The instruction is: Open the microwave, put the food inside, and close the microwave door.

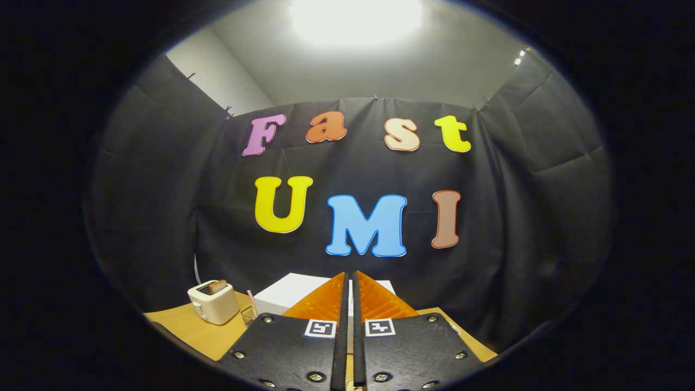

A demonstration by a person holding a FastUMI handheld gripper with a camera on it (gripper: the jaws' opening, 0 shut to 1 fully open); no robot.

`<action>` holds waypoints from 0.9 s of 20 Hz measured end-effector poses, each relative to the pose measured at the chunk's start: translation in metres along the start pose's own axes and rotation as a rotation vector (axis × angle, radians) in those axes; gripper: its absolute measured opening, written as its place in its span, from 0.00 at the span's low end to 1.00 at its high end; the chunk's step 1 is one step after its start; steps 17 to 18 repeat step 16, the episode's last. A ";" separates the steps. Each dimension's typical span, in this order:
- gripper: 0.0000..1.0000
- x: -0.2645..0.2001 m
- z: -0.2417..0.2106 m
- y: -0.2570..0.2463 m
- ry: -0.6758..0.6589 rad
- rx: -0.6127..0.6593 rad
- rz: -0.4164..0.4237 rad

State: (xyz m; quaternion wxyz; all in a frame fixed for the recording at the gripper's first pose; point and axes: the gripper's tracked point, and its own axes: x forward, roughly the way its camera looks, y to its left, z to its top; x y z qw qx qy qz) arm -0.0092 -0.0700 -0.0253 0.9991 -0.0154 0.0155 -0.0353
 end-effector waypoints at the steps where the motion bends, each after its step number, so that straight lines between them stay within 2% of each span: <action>1: 0.26 0.004 0.000 -0.016 -0.005 0.003 -0.078; 2: 0.47 0.007 -0.001 -0.028 -0.007 -0.004 -0.137; 3: 0.68 0.007 0.000 -0.029 -0.009 -0.001 -0.151; 4: 0.70 0.006 -0.001 -0.020 -0.003 0.007 -0.125; 5: 0.81 0.008 -0.006 -0.012 0.015 0.011 -0.100; 7: 0.93 0.012 -0.016 -0.010 0.062 0.009 -0.081; 18: 0.93 0.019 -0.019 -0.003 0.055 -0.014 -0.045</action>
